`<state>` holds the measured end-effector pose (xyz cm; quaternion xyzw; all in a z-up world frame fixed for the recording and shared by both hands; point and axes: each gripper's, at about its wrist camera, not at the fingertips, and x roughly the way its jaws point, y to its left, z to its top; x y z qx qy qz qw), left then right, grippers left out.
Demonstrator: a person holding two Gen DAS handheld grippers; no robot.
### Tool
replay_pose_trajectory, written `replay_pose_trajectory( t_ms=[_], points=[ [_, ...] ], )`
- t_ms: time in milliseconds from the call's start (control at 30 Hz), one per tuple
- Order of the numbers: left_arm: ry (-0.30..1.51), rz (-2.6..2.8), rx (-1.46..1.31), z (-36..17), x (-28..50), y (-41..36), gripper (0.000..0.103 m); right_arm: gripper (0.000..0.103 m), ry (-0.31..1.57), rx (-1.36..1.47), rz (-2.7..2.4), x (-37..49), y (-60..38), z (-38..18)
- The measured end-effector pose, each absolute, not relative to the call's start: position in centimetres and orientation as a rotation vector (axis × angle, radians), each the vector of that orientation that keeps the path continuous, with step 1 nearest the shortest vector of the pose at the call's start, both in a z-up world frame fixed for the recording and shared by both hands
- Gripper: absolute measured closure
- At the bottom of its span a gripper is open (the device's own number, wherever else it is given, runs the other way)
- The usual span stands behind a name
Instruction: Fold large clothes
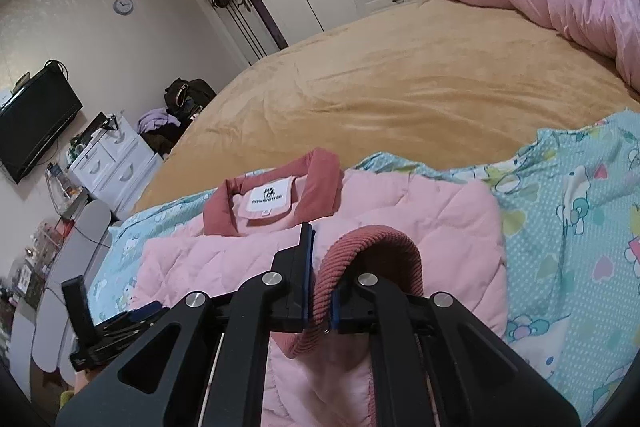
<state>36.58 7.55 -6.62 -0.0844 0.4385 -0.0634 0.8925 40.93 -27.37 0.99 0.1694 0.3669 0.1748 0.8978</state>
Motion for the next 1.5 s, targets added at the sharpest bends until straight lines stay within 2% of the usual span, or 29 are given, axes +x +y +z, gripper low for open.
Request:
replay_pose_trajectory(
  t_ms=[67,133,200,267,300,333,600,733,967,1167,1333,1367,1467,1500],
  points=[
    [0.914,-0.130,-0.175,-6.9,36.6,7.6,0.053,0.089,0.764,0.333,0.341,40.3,-27.6,1.1],
    [0.917,-0.131,-0.182,-7.1,36.7,7.7,0.053,0.072,0.752,0.339,0.315,39.5,-28.2,1.5],
    [0.919,-0.131,-0.187,-7.1,36.8,7.8,0.053,0.063,0.709,0.335,0.259,38.2,-28.9,2.2],
    [0.918,-0.131,-0.189,-7.2,36.8,7.8,0.053,0.061,0.664,0.312,0.245,37.1,-28.9,3.0],
    [0.918,-0.130,-0.187,-7.2,36.8,7.7,0.053,0.056,0.649,0.296,0.249,36.7,-28.5,3.3],
    [0.917,-0.129,-0.185,-7.3,36.8,7.6,0.053,0.045,0.645,0.276,0.259,36.5,-27.8,3.5],
    [0.916,-0.127,-0.184,-7.5,36.8,7.6,0.053,0.024,0.740,0.002,0.376,37.2,-18.2,1.9],
    [0.916,-0.127,-0.184,-7.5,36.8,7.6,0.053,0.020,0.841,-0.109,0.296,38.6,-15.7,-1.7],
    [0.917,-0.127,-0.179,-7.5,36.8,7.5,0.053,0.014,0.961,-0.101,0.257,40.5,-15.7,-7.2],
    [0.918,-0.124,-0.165,-7.4,36.8,7.2,0.053,0.009,0.945,-0.065,0.242,41.1,-15.8,-9.0],
    [0.920,-0.133,-0.173,-6.6,36.7,7.4,0.053,0.009,0.931,-0.027,0.270,40.2,-16.0,-6.7],
    [0.921,-0.136,-0.170,-6.2,36.7,7.4,0.052,0.009,0.920,0.018,0.290,39.8,-16.5,-6.1],
    [0.912,-0.151,-0.183,-5.3,36.4,7.4,0.029,0.007,0.888,0.102,0.318,38.7,-17.7,-4.6],
    [0.907,-0.156,-0.188,-4.9,36.3,7.4,0.027,0.006,0.876,0.110,0.323,38.2,-18.0,-4.1]
  ],
)
